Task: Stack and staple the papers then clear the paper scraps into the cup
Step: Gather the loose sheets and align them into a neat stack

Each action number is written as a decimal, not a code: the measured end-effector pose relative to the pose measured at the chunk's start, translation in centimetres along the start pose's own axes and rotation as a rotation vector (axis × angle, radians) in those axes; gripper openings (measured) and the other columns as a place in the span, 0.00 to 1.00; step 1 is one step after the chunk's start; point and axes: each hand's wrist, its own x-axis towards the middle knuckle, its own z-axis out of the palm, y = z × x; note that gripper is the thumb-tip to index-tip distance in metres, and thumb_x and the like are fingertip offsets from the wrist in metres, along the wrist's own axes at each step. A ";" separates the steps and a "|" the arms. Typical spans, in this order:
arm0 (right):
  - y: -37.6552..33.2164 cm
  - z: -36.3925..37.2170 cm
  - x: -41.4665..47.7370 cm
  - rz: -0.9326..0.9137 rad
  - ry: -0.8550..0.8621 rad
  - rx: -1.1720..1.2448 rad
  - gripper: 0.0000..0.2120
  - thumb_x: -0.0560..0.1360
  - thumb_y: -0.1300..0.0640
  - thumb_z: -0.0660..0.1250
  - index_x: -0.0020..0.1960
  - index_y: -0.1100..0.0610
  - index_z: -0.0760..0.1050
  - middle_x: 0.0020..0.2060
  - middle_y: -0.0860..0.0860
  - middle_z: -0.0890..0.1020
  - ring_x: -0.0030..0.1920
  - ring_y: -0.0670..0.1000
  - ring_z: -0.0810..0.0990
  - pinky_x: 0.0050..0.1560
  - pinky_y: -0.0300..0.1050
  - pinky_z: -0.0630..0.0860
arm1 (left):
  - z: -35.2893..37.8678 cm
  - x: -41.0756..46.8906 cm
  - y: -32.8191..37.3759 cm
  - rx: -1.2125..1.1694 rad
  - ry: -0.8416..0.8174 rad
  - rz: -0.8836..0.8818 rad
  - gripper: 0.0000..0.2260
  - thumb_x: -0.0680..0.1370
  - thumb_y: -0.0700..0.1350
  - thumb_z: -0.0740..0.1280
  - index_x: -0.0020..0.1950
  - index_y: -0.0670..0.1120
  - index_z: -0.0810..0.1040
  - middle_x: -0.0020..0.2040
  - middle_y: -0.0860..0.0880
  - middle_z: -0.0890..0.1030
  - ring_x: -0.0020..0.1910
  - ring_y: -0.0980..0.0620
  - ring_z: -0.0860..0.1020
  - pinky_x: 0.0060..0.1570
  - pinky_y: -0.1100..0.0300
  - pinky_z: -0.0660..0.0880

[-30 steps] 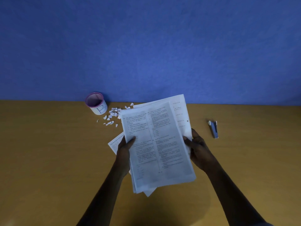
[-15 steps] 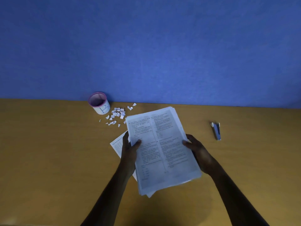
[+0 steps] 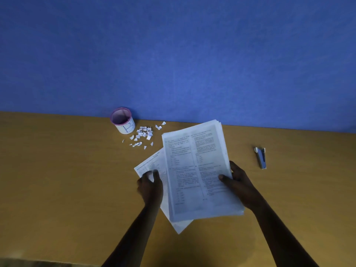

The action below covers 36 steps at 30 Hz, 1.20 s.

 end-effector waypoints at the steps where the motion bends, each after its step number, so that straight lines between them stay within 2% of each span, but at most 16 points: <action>1: 0.1 -0.1 0.0 -0.003 0.008 0.001 0.21 0.80 0.67 0.68 0.72 0.57 0.73 0.63 0.59 0.83 0.61 0.63 0.84 0.58 0.64 0.82 | 0.1 0.2 -0.5 0.078 0.062 -0.044 0.22 0.81 0.52 0.68 0.70 0.41 0.73 0.70 0.39 0.72 0.70 0.36 0.69 0.69 0.42 0.70; 4: 0.1 -0.4 0.2 0.007 0.026 -0.007 0.21 0.80 0.66 0.69 0.72 0.56 0.73 0.62 0.57 0.84 0.61 0.62 0.84 0.57 0.65 0.82 | 0.3 -0.1 -1.2 0.204 0.019 -0.223 0.36 0.74 0.56 0.76 0.72 0.39 0.64 0.73 0.36 0.63 0.73 0.33 0.62 0.67 0.41 0.69; 6: 0.1 -0.4 0.2 0.014 0.023 -0.015 0.21 0.80 0.66 0.68 0.72 0.56 0.73 0.62 0.57 0.84 0.60 0.61 0.84 0.56 0.65 0.83 | 0.7 -0.3 -1.6 0.296 -0.045 -0.238 0.41 0.71 0.61 0.77 0.72 0.40 0.62 0.74 0.37 0.61 0.73 0.34 0.61 0.68 0.41 0.70; 8: 0.2 -0.2 0.2 0.017 0.017 -0.023 0.21 0.80 0.66 0.68 0.72 0.56 0.73 0.62 0.57 0.84 0.60 0.61 0.84 0.56 0.64 0.83 | 1.2 -0.5 -1.9 0.328 -0.065 -0.217 0.43 0.71 0.59 0.77 0.74 0.39 0.59 0.75 0.37 0.58 0.74 0.33 0.60 0.69 0.40 0.70; 13: 0.6 -0.1 0.2 0.021 0.014 -0.020 0.21 0.80 0.66 0.68 0.72 0.57 0.73 0.63 0.57 0.84 0.61 0.62 0.84 0.57 0.66 0.82 | 2.2 -0.3 -2.3 0.422 -0.071 -0.113 0.37 0.75 0.52 0.75 0.75 0.39 0.59 0.76 0.35 0.57 0.77 0.33 0.56 0.76 0.41 0.58; 15: 0.8 -0.2 0.2 0.029 0.009 -0.013 0.21 0.80 0.65 0.68 0.72 0.57 0.73 0.63 0.58 0.83 0.61 0.62 0.84 0.57 0.67 0.82 | 2.3 0.2 -2.4 0.408 -0.069 -0.118 0.34 0.75 0.50 0.74 0.74 0.40 0.61 0.77 0.34 0.59 0.78 0.33 0.56 0.76 0.40 0.58; 18: 1.0 -0.4 0.1 0.042 0.007 -0.016 0.21 0.80 0.65 0.69 0.72 0.56 0.73 0.62 0.57 0.84 0.61 0.62 0.84 0.56 0.68 0.82 | 2.3 0.4 -2.1 0.435 -0.067 -0.096 0.31 0.77 0.52 0.72 0.73 0.39 0.64 0.74 0.35 0.66 0.76 0.34 0.62 0.73 0.41 0.63; 21: 1.2 -0.6 0.0 0.055 0.010 -0.025 0.22 0.80 0.64 0.69 0.72 0.55 0.72 0.62 0.56 0.84 0.60 0.61 0.85 0.55 0.67 0.83 | 2.3 0.1 -1.8 0.352 -0.037 -0.121 0.30 0.75 0.50 0.75 0.70 0.41 0.66 0.69 0.38 0.73 0.70 0.34 0.71 0.65 0.40 0.72; 25: 1.6 -0.9 -0.3 0.069 0.024 -0.030 0.21 0.79 0.63 0.69 0.71 0.55 0.73 0.61 0.56 0.84 0.59 0.61 0.85 0.55 0.67 0.83 | 2.5 0.0 -2.6 0.305 -0.034 -0.046 0.30 0.72 0.50 0.77 0.67 0.41 0.67 0.64 0.39 0.79 0.64 0.35 0.77 0.62 0.41 0.78; 29: 1.8 -0.7 -0.5 0.068 0.021 -0.023 0.23 0.78 0.58 0.72 0.71 0.55 0.73 0.61 0.56 0.84 0.59 0.62 0.85 0.55 0.67 0.83 | 2.7 0.2 -2.7 0.513 -0.018 -0.005 0.27 0.75 0.54 0.73 0.66 0.42 0.68 0.67 0.38 0.74 0.67 0.37 0.70 0.67 0.43 0.69; 31: 1.9 -0.5 -0.5 0.062 0.015 -0.021 0.22 0.78 0.60 0.71 0.71 0.55 0.73 0.61 0.56 0.84 0.59 0.62 0.85 0.55 0.67 0.83 | 2.9 0.4 -2.7 0.547 -0.016 -0.028 0.27 0.76 0.55 0.71 0.68 0.42 0.67 0.69 0.37 0.71 0.70 0.36 0.66 0.68 0.42 0.67; 34: 2.2 -0.3 -0.6 0.065 0.020 -0.011 0.21 0.79 0.63 0.70 0.72 0.55 0.73 0.62 0.57 0.84 0.60 0.61 0.85 0.55 0.68 0.82 | 2.9 0.2 -2.3 0.450 -0.033 -0.052 0.29 0.75 0.52 0.73 0.69 0.41 0.64 0.71 0.36 0.67 0.74 0.36 0.63 0.70 0.41 0.66; 36: 2.3 0.0 -0.7 0.067 0.019 -0.005 0.22 0.79 0.63 0.70 0.72 0.55 0.72 0.62 0.57 0.84 0.60 0.61 0.85 0.56 0.68 0.82 | 2.6 -0.3 -1.7 0.301 -0.039 -0.093 0.30 0.73 0.49 0.75 0.68 0.42 0.64 0.71 0.37 0.65 0.72 0.35 0.67 0.69 0.42 0.69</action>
